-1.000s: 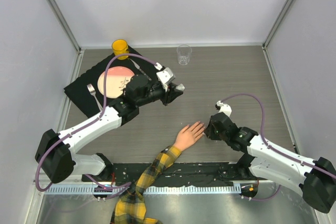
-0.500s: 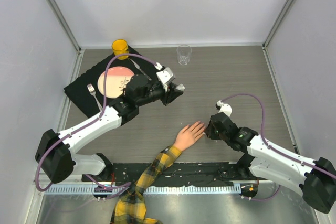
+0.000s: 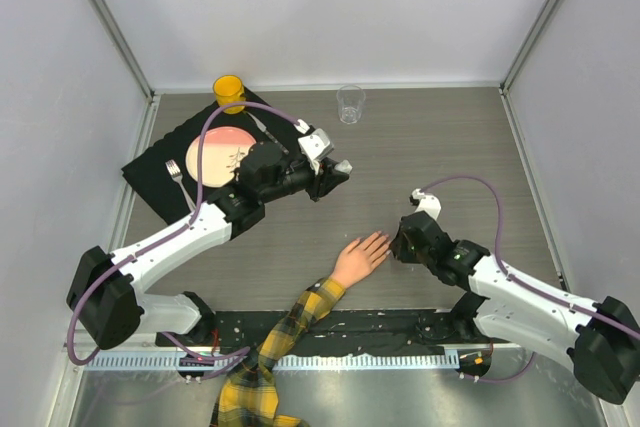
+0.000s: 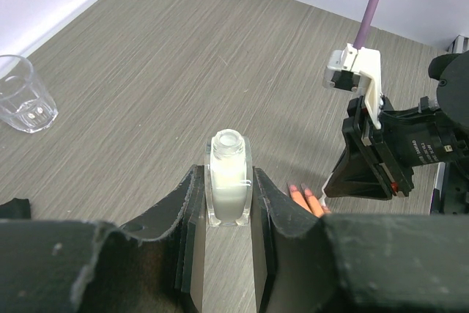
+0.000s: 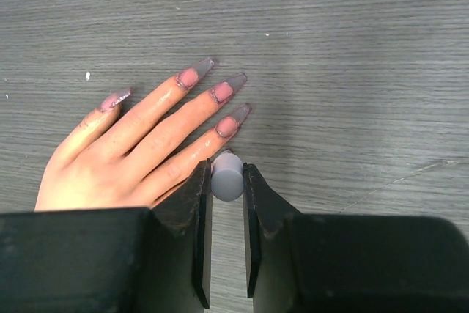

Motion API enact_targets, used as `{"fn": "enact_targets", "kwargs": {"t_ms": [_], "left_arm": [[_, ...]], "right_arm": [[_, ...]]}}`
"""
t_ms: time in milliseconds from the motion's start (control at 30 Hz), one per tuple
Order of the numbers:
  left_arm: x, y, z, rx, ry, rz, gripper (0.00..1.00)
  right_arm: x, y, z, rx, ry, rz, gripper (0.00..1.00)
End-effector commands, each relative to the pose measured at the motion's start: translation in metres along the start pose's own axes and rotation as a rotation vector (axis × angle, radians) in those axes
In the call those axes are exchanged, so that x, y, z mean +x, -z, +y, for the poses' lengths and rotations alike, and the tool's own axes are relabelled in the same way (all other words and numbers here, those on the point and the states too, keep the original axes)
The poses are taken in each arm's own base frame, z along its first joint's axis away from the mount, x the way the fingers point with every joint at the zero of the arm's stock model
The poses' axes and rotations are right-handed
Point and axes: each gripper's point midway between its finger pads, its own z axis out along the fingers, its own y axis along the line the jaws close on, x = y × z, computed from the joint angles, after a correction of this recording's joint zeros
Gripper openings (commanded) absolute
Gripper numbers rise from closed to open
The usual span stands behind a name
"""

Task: Paint the nails

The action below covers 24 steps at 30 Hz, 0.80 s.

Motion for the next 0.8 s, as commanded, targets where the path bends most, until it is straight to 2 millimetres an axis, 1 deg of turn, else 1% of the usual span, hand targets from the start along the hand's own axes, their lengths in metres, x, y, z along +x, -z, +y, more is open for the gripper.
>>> {"fn": "enact_targets", "kwargs": {"t_ms": [0, 367, 600, 767], "left_arm": [[-0.0313, 0.0001, -0.001, 0.011, -0.041, -0.076, 0.0], [-0.03, 0.0, -0.0001, 0.011, -0.039, -0.074, 0.0], [-0.0302, 0.0003, -0.001, 0.013, -0.038, -0.074, 0.0], [-0.0319, 0.0008, -0.0007, 0.012, -0.039, -0.076, 0.0]], "right_arm": [[-0.0265, 0.0009, 0.0124, -0.026, -0.007, -0.072, 0.01], [-0.0292, -0.0022, 0.0112, -0.018, 0.005, -0.075, 0.01], [-0.027, -0.0009, 0.0153, -0.042, 0.007, -0.061, 0.01], [-0.0206, 0.0022, 0.0202, -0.079, -0.001, -0.034, 0.01]]}}
